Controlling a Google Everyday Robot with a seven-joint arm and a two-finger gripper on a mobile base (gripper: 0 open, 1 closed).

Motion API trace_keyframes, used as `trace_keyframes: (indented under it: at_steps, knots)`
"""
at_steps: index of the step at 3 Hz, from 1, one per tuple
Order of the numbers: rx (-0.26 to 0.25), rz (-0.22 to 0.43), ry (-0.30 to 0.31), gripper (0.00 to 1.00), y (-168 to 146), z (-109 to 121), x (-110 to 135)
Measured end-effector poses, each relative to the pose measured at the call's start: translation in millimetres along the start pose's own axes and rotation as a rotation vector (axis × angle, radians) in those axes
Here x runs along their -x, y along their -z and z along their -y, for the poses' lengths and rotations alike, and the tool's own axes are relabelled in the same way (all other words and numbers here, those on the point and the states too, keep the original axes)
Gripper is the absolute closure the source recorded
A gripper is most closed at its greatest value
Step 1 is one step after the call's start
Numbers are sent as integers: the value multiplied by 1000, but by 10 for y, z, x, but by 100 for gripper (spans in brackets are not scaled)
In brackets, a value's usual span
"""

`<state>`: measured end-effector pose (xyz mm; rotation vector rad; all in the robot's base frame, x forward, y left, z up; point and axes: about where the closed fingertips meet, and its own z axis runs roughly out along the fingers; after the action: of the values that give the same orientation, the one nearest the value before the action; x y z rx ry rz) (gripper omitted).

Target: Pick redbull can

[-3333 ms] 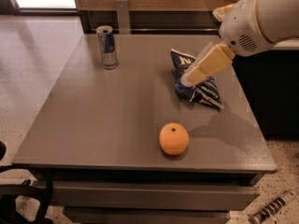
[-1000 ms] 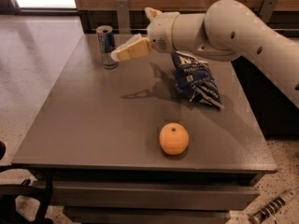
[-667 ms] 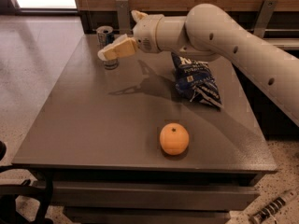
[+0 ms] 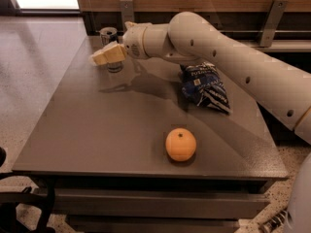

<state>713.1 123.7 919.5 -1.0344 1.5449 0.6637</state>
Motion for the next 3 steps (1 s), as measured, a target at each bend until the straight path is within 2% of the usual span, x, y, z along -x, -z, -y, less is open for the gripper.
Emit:
trace_keyframes:
  at_steps: [1, 2, 3]
  knots:
    - [-11, -9, -50, 0, -105, 115, -197]
    - [-33, 8, -96, 15, -135, 230, -414]
    - [-29, 8, -98, 38, -159, 214, -422]
